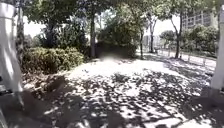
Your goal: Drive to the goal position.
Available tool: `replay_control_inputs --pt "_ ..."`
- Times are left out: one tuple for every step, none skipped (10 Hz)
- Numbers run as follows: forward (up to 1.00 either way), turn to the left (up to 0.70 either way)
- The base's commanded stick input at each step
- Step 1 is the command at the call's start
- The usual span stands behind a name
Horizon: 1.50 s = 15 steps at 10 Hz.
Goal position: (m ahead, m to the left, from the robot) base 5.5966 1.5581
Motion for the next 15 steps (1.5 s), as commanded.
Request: replay_control_inputs --pt "0.45 0.0" --pt "0.45 0.0" --pt "0.45 0.0" --pt "0.45 0.0" --pt "0.45 0.0" --pt "0.45 0.0" --pt "0.45 0.0" --pt "0.45 0.13" --pt "0.45 0.27" --pt "0.45 0.27" --pt "0.45 0.27" --pt "0.45 0.27" --pt "0.45 0.22" --pt "0.45 0.04" --pt "0.45 0.0"
